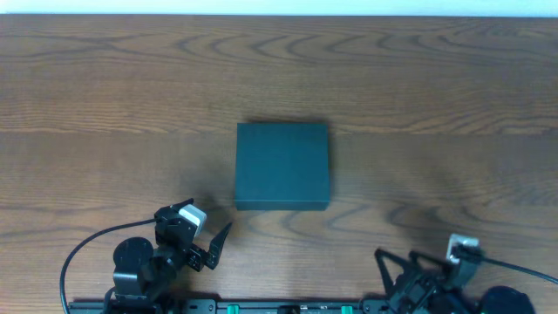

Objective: Pack container

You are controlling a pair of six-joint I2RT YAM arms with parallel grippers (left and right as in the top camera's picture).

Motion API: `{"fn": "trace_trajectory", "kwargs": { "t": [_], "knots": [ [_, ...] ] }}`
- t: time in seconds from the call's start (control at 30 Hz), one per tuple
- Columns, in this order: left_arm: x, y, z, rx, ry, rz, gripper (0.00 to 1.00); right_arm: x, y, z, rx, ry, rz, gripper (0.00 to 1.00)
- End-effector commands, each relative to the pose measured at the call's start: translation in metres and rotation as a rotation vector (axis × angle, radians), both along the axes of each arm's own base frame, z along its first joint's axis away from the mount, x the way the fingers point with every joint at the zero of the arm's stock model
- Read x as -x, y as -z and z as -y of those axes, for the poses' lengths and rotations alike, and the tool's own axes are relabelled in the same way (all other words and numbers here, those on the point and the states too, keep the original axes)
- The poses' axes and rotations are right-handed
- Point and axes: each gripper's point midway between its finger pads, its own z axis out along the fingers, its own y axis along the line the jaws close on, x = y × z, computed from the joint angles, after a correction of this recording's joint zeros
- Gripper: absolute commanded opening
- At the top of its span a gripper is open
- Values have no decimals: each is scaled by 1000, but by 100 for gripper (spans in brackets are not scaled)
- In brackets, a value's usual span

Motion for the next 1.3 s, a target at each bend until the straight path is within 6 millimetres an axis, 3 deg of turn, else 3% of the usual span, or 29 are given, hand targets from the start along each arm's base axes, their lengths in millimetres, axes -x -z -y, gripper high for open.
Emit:
{"fn": "trace_trajectory", "kwargs": {
  "t": [0.0,0.07,0.13,0.2,0.23,0.3,0.47,0.8,1.27],
  "knots": [
    [1,6,2,12,12,-14,95,-17,-22,9,227,-35,236,99],
    [1,6,2,12,12,-14,95,-23,-32,9,380,-95,367,99],
    [1,6,2,12,12,-14,95,-26,-25,11,503,-138,409,99],
    [1,6,2,12,12,-14,95,-31,-7,14,611,-177,420,99],
    [1,6,2,12,12,-14,95,-36,13,17,652,-176,395,99],
    [1,6,2,12,12,-14,95,-42,39,20,666,-181,340,99],
    [1,6,2,12,12,-14,95,-56,71,17,664,-197,302,99],
    [1,6,2,12,12,-14,95,-56,151,17,666,-260,121,99],
    [1,6,2,12,12,-14,95,-59,151,17,666,-256,134,99]
  ]
}}
